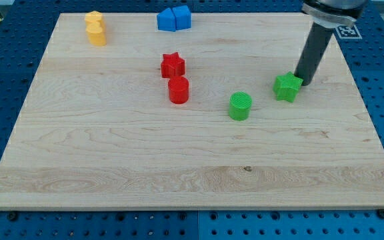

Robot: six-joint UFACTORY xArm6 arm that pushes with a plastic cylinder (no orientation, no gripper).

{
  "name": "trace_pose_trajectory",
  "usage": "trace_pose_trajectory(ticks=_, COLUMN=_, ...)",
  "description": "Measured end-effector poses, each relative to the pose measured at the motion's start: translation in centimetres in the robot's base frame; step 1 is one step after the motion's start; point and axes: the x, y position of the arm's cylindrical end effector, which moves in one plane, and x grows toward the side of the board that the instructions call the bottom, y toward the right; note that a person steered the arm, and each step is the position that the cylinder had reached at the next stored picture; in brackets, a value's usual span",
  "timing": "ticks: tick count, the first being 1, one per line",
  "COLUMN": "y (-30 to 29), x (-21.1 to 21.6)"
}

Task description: Move the green star to the top right of green circle

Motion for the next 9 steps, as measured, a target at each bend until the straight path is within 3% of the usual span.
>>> trace_pose_trajectory(ticks=2, y=2.9, x=3.5)
trace_pose_trajectory(ticks=7, y=-7.5, x=2.4)
trace_pose_trajectory(ticks=9, y=-7.7, x=2.4)
